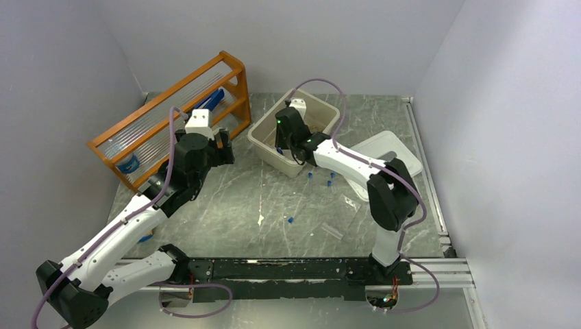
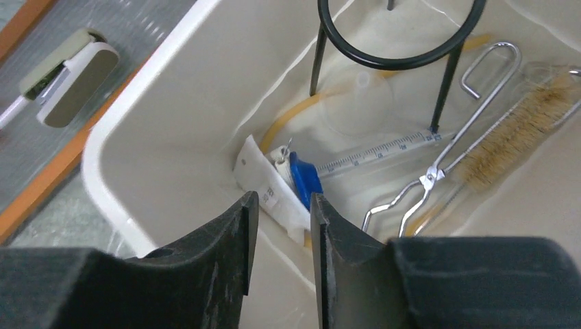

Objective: Organize the chemistry lab equipment

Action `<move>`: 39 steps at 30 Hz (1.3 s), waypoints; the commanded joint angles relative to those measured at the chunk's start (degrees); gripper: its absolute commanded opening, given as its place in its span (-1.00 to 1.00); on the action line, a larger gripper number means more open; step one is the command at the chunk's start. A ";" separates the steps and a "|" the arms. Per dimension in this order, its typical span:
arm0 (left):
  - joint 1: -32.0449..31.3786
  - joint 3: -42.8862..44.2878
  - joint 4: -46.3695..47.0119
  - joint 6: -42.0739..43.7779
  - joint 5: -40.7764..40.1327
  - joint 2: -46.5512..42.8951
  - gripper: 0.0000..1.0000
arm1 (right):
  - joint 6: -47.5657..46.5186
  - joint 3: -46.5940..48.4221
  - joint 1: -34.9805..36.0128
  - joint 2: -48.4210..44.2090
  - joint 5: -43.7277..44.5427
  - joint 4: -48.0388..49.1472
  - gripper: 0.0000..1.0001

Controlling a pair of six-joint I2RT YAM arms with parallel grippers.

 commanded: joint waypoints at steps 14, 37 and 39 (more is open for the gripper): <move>0.28 -1.17 3.86 1.40 6.26 -2.27 0.75 | 5.43 -14.69 -2.83 -29.82 12.08 -18.83 0.04; 0.28 -1.18 5.02 1.63 10.94 -0.60 0.73 | 4.82 -24.74 -18.02 -13.28 -4.10 -13.91 -0.29; 0.28 -1.26 5.07 1.57 10.40 -0.58 0.73 | 4.85 -25.16 -17.99 -12.57 -3.85 -13.47 -0.28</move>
